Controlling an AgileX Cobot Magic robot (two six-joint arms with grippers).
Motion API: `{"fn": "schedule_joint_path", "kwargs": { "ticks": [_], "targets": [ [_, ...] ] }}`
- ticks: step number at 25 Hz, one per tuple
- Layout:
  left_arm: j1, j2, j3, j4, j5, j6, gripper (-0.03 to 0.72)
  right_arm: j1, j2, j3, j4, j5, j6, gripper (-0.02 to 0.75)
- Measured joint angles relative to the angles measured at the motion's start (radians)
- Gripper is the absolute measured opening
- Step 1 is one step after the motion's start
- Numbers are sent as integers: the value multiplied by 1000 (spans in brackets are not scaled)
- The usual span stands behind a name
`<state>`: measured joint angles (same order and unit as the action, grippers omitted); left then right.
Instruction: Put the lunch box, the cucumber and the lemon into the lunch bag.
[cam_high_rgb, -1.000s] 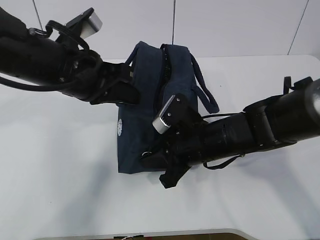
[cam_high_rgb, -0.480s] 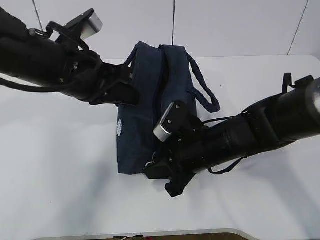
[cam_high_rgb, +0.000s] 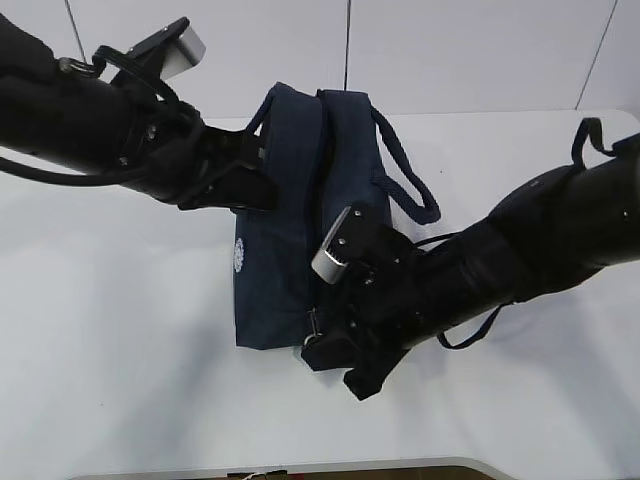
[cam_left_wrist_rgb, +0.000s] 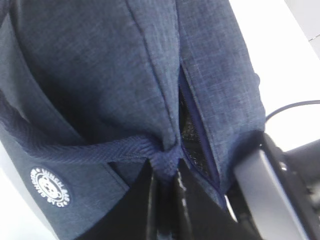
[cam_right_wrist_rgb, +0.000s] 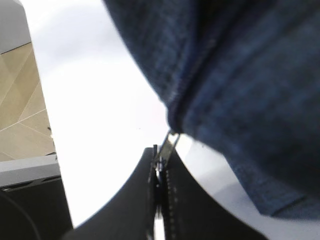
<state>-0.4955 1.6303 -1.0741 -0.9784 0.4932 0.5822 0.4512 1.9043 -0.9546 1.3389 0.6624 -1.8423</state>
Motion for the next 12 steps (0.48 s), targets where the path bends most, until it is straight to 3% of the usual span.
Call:
{"fn": "schedule_joint_path", "kwargs": {
  "ticks": [5, 12],
  "targets": [
    [0, 0, 0, 0, 0, 0, -1, 0, -34, 0, -132, 0, 159, 5],
    [0, 0, 0, 0, -4, 0, -1, 0, -76, 0, -207, 0, 278, 5]
  ]
}}
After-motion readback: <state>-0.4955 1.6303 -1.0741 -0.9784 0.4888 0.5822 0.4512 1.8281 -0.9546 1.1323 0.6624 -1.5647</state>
